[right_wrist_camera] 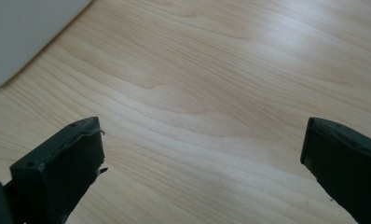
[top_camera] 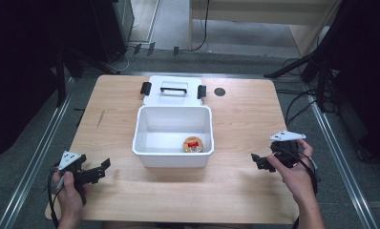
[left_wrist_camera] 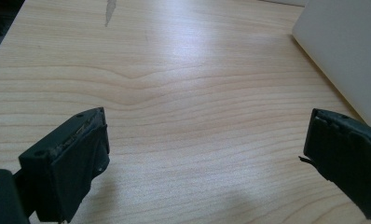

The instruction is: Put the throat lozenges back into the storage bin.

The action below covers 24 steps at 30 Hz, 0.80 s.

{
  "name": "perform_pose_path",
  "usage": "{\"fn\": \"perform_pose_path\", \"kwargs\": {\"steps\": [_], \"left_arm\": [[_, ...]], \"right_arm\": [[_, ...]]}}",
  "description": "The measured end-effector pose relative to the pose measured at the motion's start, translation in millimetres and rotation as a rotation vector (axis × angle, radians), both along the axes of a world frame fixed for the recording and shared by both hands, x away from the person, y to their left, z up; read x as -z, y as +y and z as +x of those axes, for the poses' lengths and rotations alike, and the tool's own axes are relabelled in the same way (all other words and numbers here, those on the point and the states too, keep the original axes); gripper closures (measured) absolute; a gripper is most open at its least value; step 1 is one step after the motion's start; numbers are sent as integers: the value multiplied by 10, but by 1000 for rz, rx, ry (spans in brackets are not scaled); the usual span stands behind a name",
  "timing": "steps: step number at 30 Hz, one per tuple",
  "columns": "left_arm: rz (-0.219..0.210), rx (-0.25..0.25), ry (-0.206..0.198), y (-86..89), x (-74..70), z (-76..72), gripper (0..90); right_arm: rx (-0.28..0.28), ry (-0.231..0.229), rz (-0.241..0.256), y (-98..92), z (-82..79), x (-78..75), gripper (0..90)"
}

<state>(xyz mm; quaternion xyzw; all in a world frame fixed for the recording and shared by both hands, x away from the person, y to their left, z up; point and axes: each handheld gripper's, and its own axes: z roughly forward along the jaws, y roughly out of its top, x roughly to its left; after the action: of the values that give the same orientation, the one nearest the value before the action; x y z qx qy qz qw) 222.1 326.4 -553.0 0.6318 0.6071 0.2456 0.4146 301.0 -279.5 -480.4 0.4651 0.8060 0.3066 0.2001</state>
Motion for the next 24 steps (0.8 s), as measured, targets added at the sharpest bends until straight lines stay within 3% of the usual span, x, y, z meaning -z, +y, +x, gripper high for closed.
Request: {"fn": "perform_pose_path", "kwargs": {"steps": [10,24], "left_arm": [[3,0,0,-3,0,0,7],[4,-1,3,-5,0,1,7]], "right_arm": [[116,-37,85,-318,-183,340,0],[192,-105,180,-560,-526,629,0]]}}
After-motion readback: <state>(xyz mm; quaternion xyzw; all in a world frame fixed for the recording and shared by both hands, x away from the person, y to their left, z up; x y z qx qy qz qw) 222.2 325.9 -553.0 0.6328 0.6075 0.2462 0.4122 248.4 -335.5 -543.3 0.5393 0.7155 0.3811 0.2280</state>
